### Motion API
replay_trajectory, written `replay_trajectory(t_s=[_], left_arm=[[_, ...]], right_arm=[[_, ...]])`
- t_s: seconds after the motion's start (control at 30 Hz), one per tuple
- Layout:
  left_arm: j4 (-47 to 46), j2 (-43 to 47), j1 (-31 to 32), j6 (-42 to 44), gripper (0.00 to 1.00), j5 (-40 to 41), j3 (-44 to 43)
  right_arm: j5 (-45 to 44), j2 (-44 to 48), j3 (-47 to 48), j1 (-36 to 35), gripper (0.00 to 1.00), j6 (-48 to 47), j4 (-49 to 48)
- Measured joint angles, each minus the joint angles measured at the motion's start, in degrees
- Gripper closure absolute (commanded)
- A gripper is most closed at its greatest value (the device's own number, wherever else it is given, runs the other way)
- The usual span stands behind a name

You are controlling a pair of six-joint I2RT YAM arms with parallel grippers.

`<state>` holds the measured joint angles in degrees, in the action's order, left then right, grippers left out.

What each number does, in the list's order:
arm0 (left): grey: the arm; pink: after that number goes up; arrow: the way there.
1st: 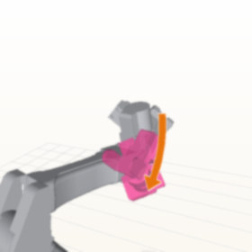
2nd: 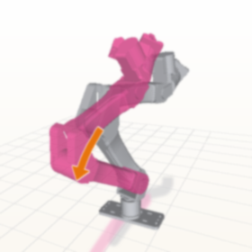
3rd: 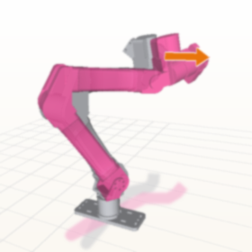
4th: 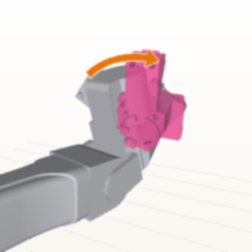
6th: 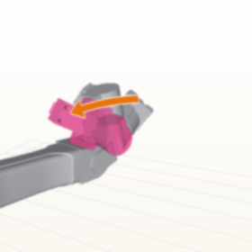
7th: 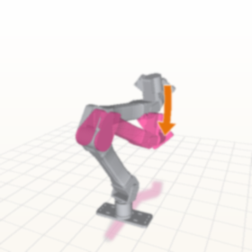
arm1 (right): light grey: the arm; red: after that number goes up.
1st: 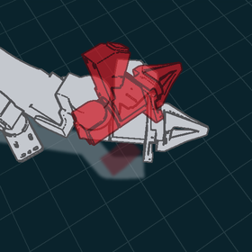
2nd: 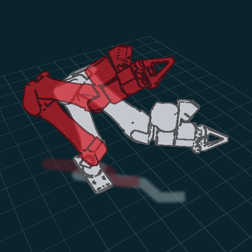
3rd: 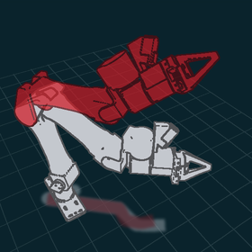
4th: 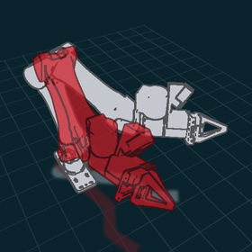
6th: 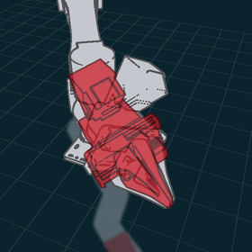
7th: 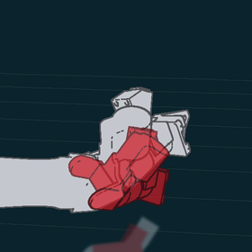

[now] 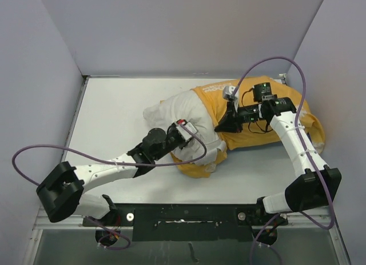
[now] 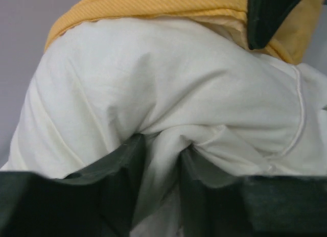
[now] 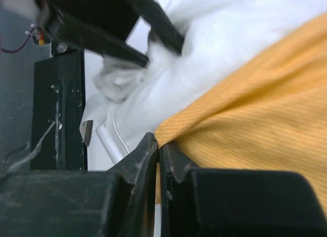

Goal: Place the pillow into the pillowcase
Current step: Stuff the pillow into the pillowcase.

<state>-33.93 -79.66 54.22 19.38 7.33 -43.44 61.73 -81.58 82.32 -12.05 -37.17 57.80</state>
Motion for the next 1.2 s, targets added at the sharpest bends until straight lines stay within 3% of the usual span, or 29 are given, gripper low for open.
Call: replay_trajectory(t_s=[0.07,0.13,0.37,0.57,0.63,0.67,0.83,0.93,1.07,1.2], left_arm=[[2.6,3.9,-1.6,-4.2,0.37,-6.0,2.4],[7.1,8.7,-2.5,-8.1,0.28,-11.3,3.8],[22.6,25.9,-2.0,-14.8,0.29,-22.2,0.8],[24.3,24.7,9.1,-11.5,0.43,-24.7,-7.0],[24.7,21.0,11.5,-8.7,0.61,-24.9,-8.3],[25.0,18.2,11.8,-6.7,0.74,-24.5,-8.7],[28.9,3.8,8.5,1.0,0.86,-19.7,-8.9],[27.3,-2.8,3.1,2.0,0.99,-19.0,-9.2],[23.6,-10.9,0.4,-5.1,1.0,-12.0,-15.8],[16.2,-16.0,-1.3,-21.2,1.0,-0.8,-20.0]], right_arm=[[1.2,1.5,-5.4,2.4,1.0,-0.9,-0.3],[2.9,1.9,-9.3,5.0,1.0,-2.5,0.1],[6.8,3.1,-18.2,9.8,1.0,-4.8,1.0],[8.6,3.7,-18.3,10.8,1.0,-5.3,0.3],[9.2,3.7,-18.3,11.3,1.0,-5.7,0.4],[9.5,3.8,-18.3,11.4,1.0,-6.0,0.5],[10.1,4.1,-17.2,11.6,1.0,-8.7,3.3],[9.9,4.0,-13.3,10.9,1.0,-12.0,8.1],[5.6,0.8,-2.5,5.2,1.0,-13.6,12.1],[0.7,-2.1,4.6,-0.3,1.0,-11.8,9.3]])
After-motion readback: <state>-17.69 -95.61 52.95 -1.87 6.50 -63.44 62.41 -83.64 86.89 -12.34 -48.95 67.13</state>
